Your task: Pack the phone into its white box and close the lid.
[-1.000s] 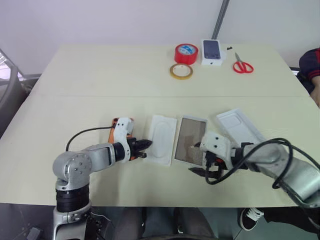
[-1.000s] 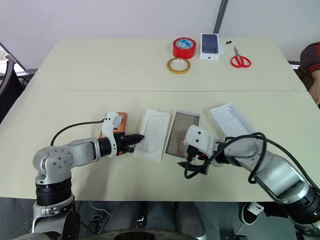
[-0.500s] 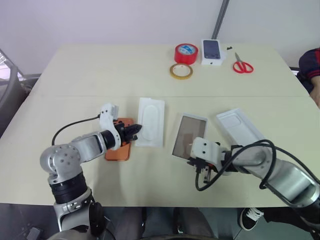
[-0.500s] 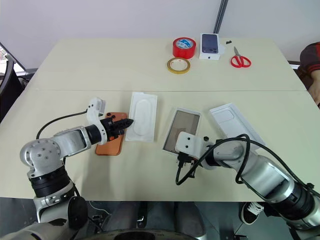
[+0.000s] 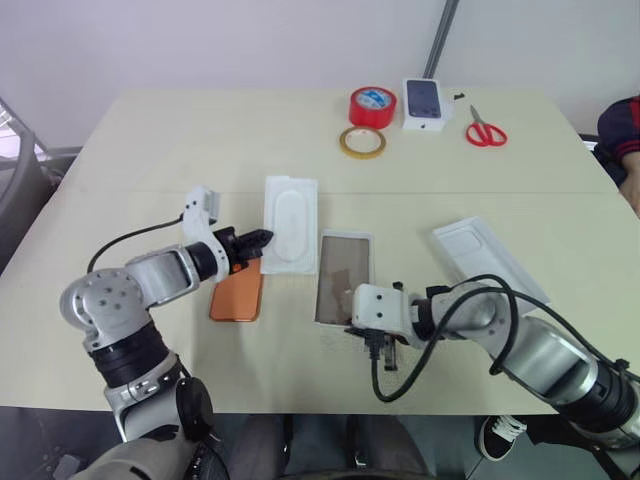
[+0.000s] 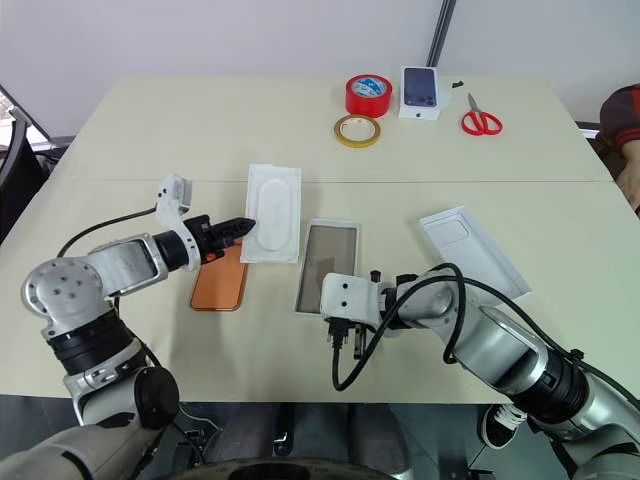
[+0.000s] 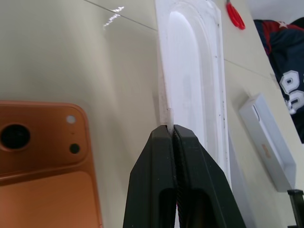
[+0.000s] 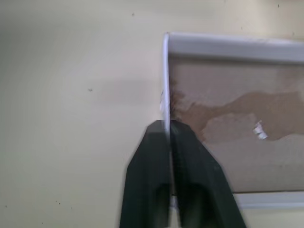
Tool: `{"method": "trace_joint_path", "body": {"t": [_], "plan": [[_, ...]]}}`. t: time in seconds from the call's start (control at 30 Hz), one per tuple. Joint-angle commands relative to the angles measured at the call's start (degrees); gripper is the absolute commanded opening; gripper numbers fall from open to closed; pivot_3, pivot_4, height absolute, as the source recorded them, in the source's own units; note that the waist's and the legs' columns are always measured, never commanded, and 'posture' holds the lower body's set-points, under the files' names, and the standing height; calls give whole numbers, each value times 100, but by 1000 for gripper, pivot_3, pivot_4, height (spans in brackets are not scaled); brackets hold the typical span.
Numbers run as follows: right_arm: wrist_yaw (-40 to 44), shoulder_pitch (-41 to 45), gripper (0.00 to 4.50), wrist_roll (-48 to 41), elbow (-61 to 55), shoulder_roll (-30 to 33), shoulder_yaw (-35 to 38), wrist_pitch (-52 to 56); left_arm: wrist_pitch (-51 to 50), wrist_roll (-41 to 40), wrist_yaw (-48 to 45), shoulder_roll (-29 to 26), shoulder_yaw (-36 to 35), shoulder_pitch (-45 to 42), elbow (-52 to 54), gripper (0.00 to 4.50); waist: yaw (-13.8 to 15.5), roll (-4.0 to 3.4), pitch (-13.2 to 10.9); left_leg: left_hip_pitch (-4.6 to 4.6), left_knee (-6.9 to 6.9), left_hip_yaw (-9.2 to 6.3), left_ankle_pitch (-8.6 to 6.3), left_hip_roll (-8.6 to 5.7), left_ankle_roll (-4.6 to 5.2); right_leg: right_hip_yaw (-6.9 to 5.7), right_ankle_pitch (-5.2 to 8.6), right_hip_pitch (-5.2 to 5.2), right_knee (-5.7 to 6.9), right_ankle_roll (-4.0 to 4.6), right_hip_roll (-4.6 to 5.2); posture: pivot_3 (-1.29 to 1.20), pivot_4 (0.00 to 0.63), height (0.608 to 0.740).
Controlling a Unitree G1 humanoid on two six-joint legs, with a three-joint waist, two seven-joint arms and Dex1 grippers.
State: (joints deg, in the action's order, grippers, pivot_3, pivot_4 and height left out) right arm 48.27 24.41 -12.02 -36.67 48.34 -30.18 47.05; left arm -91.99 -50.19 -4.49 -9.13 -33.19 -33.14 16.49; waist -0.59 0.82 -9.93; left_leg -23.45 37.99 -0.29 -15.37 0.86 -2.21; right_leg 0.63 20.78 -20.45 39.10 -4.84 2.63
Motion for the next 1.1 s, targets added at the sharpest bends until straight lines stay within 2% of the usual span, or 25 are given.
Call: {"method": "trace_joint_path", "body": {"t": [0.03,0.17,0.33,0.6,0.7,0.87,0.9,0.97,1.1], "plan": [[16,-151,2293,-289,-164,-69,710,-74,-51,-188,73,103,89,-65,248,0,2,1,-1,0,0,0,0,0,0,0,0,1,0,0,0,0,150,740],[-113,-398,4285,-523,-46,3,1719,38,-51,-488,265,318,349,73,362,0,9,1,-1,0,-1,0,0,0,0,0,0,1,0,0,1,0,150,740],[-19,-782,4285,-508,336,421,2502,-114,-51,-814,697,551,884,366,471,0,11,2,-1,-1,-1,1,-1,-1,1,0,0,3,-2,0,2,0,150,740],[-107,-913,4285,-350,581,480,2556,-394,-51,-1359,1369,790,1173,520,410,0,-3,1,-1,-1,-2,1,-3,2,5,1,0,2,-1,0,-4,0,150,740],[-171,-848,4340,-307,636,415,2528,-442,-51,-1598,1540,738,1292,591,436,926,16,1,-1,-1,0,2,-1,0,0,1,0,4,-1,0,-2,0,150,740],[-250,-629,4340,-296,816,319,2496,-487,-51,-1956,1761,632,1207,555,370,3434,4,1,-1,-1,0,2,0,-1,0,1,0,3,-1,0,-2,0,150,740],[-289,-549,4080,-300,865,252,2481,-456,-51,-2041,1782,590,1114,511,336,3913,3,1,-1,-1,0,2,0,0,0,2,0,3,-1,0,-2,0,150,740],[-386,-383,3505,-311,944,88,2445,-357,-51,-2128,1754,406,978,419,294,3940,2,2,-1,-1,0,1,1,0,-2,1,0,2,-1,0,-4,0,150,740],[-647,7,1499,-301,958,-431,2209,-2,303,-1879,1390,-299,957,338,362,3940,-28,1,-1,0,-3,1,5,2,-10,2,0,0,0,0,-6,0,150,740]]}}
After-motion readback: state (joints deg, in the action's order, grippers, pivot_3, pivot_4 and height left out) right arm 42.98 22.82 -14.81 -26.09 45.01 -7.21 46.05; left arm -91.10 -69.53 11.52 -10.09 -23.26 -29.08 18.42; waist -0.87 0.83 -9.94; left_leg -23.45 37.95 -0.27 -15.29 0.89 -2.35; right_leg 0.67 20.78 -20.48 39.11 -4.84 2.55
